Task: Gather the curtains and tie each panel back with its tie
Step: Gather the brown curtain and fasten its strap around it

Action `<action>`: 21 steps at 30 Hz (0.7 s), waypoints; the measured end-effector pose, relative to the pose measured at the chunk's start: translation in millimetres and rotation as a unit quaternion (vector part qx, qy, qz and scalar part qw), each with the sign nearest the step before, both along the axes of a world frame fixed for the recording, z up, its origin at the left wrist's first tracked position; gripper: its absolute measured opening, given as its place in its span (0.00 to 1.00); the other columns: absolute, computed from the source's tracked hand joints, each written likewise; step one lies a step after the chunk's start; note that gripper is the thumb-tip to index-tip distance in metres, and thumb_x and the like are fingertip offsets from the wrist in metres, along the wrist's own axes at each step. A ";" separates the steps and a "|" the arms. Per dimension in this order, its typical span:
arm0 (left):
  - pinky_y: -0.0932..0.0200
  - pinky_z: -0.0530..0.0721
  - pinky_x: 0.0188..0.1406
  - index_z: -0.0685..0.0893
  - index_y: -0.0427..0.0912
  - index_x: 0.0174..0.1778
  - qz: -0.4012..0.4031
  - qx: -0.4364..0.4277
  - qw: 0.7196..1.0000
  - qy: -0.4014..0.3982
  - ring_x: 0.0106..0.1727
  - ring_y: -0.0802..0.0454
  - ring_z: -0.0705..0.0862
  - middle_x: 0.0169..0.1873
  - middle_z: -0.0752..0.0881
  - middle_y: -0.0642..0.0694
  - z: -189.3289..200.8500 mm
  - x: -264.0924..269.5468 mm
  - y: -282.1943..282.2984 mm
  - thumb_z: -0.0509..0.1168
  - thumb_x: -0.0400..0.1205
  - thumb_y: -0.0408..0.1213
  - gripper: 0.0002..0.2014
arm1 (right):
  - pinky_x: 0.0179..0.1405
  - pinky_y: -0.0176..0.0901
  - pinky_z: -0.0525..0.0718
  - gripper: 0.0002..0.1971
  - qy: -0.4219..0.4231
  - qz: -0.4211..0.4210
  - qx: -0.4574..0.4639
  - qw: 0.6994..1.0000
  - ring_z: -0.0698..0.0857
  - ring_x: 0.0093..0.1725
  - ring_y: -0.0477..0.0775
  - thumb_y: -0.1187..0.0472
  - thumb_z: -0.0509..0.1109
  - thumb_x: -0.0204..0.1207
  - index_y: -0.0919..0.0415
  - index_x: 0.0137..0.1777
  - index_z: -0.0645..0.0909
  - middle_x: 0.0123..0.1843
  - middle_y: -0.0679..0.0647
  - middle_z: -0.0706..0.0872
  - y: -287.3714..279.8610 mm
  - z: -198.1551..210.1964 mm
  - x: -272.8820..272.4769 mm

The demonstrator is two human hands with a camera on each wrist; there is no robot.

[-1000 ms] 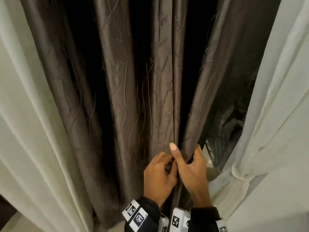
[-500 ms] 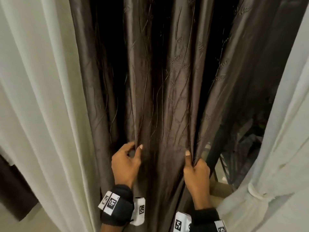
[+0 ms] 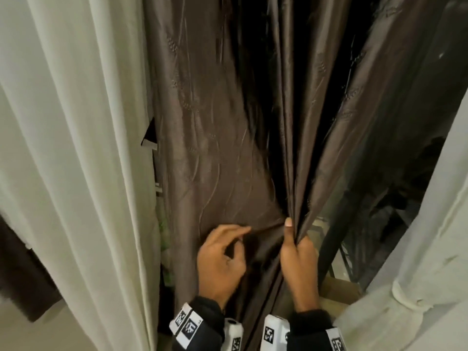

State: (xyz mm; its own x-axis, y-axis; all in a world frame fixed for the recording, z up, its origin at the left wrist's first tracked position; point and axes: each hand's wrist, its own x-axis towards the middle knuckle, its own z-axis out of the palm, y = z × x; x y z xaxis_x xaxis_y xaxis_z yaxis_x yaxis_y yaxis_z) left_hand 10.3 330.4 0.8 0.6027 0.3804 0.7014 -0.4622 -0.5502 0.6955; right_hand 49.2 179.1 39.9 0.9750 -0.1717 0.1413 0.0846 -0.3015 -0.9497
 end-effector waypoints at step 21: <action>0.48 0.87 0.61 0.92 0.53 0.49 -0.148 -0.037 0.988 0.037 0.58 0.54 0.87 0.47 0.90 0.59 9.9 3.1 1.3 0.76 0.78 0.37 0.07 | 0.61 0.41 0.89 0.32 -0.050 0.078 0.021 0.995 0.92 0.58 0.42 0.24 0.74 0.72 0.48 0.62 0.87 0.56 0.44 0.94 47.1 4.0 -10.2</action>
